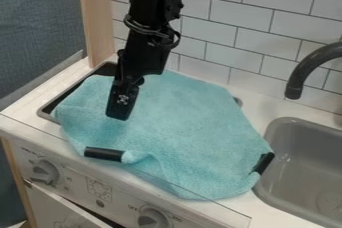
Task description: Fold the cloth from left to right
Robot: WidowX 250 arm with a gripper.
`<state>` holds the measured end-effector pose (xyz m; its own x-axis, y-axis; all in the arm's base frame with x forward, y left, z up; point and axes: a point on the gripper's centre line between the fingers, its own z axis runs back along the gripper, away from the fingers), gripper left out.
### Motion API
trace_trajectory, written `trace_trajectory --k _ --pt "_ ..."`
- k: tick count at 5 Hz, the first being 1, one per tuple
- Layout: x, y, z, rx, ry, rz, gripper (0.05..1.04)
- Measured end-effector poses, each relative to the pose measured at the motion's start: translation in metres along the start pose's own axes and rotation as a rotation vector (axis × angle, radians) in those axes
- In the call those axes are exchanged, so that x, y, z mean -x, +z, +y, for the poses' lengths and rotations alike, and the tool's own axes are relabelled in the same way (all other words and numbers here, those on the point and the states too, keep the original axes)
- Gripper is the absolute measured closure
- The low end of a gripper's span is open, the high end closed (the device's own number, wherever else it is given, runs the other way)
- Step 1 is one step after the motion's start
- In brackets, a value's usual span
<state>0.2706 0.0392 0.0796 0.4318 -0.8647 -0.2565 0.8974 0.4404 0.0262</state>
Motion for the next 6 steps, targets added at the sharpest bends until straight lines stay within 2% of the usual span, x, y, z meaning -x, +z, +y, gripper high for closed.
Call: trace_trajectory --k 1,2,3,4,5,6 --pt "-0.001 -0.007 -0.004 0.029 0.001 0.007 0.085" --pt "0.001 -0.009 -0.011 0.099 0.083 -0.015 0.085" --pt "0.007 -0.007 -0.010 0.171 0.201 -0.078 0.085" --pt "0.005 0.005 -0.014 0.189 0.398 -0.115 0.085" --pt "-0.001 0.014 -0.016 0.172 0.563 -0.114 0.085" --pt "-0.026 0.025 -0.031 0.148 0.673 -0.135 0.085"
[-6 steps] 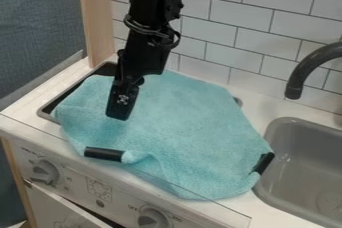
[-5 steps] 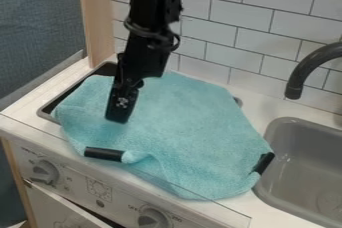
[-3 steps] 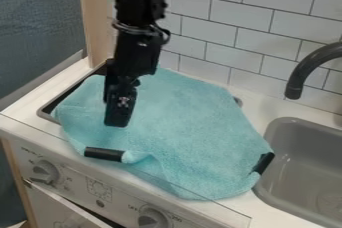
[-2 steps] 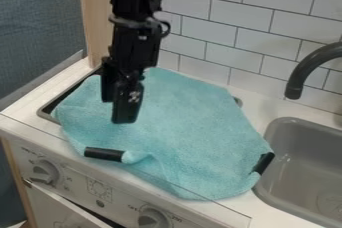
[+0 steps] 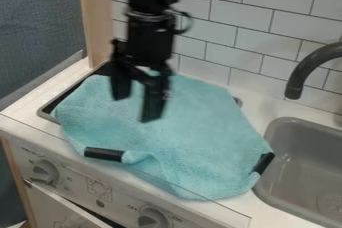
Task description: Fold the cloth from left to right
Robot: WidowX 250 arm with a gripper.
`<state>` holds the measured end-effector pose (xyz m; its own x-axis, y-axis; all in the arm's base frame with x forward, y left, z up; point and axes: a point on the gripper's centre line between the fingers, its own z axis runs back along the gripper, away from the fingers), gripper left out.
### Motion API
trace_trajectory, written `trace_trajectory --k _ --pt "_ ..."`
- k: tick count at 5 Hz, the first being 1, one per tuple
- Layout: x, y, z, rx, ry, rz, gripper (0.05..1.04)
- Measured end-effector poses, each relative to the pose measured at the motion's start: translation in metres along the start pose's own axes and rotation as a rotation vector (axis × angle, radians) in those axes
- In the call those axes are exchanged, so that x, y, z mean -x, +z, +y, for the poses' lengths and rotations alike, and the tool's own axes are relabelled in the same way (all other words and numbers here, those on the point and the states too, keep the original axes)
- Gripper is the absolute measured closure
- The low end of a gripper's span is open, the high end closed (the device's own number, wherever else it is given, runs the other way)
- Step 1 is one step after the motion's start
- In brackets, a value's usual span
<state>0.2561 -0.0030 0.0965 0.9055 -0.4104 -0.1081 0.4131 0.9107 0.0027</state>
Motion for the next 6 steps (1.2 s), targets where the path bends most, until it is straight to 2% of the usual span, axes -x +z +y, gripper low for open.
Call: trace_trajectory --k 1,2,3,4,6 --pt "-0.010 0.002 -0.019 0.015 0.124 -0.025 0.085" --pt "-0.023 -0.005 -0.045 0.010 0.123 -0.032 0.085" --pt "-0.037 -0.020 -0.065 -0.007 0.152 -0.038 0.085" --pt "-0.054 -0.030 -0.083 -0.041 0.140 -0.045 0.085" --pt "-0.085 -0.055 -0.103 -0.062 0.107 -0.032 0.085"
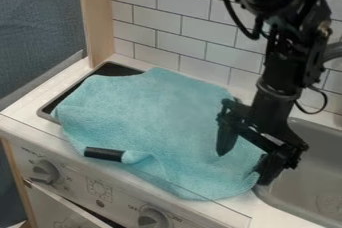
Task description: Fold the cloth from left to right
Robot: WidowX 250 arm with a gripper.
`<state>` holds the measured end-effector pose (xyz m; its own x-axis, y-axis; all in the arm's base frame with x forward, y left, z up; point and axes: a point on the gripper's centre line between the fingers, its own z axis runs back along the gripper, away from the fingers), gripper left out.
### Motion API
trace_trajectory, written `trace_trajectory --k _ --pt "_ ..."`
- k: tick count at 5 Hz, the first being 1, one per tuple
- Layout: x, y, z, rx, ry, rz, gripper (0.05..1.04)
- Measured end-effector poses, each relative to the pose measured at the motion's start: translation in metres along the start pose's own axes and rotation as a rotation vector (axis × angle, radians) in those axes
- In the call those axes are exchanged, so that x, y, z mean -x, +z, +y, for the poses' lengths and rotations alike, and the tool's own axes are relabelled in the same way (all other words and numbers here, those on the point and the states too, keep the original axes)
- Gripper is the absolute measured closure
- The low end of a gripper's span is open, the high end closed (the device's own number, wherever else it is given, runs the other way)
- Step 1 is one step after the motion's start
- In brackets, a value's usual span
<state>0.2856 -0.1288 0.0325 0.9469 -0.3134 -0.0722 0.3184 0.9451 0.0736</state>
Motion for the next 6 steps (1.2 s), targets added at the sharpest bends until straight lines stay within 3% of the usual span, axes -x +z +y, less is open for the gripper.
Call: trace_trajectory --k 2,3,5,6 --pt "-0.016 -0.022 -0.005 -0.046 0.000 0.031 0.085" --pt "-0.019 -0.025 -0.005 -0.046 -0.015 0.022 0.123" --pt "-0.018 -0.029 -0.012 -0.040 -0.011 -0.001 0.674" --pt "-0.016 -0.028 -0.014 -0.027 -0.014 0.001 0.849"
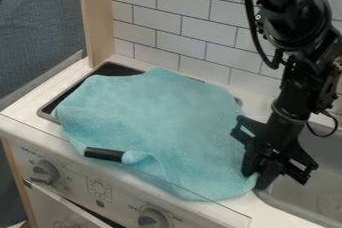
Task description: Fold the cloth from left to right
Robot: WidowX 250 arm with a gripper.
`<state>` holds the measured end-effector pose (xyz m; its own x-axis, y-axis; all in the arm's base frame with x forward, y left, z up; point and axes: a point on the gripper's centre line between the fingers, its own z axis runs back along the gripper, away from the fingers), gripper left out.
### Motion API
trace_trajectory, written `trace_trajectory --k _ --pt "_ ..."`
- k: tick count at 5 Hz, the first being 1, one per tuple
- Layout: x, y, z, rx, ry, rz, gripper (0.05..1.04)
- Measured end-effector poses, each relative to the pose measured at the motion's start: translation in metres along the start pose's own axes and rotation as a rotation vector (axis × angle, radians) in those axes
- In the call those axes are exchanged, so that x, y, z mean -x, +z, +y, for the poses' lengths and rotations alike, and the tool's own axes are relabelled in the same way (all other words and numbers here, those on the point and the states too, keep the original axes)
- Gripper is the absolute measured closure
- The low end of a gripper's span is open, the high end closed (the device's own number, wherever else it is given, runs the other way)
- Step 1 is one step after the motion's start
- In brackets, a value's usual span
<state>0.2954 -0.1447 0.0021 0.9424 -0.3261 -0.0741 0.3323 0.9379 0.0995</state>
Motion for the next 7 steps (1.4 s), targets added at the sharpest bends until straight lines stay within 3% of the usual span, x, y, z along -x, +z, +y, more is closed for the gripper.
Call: trace_trajectory --k 1,2,3,4,6,7 --pt "0.007 0.004 0.000 0.010 -0.024 0.021 0.988" --pt "0.012 0.027 0.005 0.037 -0.028 -0.015 1.025" --pt "0.018 0.044 0.019 0.061 -0.056 -0.020 1.030" --pt "0.023 0.057 0.052 0.074 -0.039 -0.017 1.030" --pt "0.035 0.061 0.127 0.084 0.039 0.018 1.030" --pt "0.037 0.064 0.153 0.054 0.046 0.015 1.030"
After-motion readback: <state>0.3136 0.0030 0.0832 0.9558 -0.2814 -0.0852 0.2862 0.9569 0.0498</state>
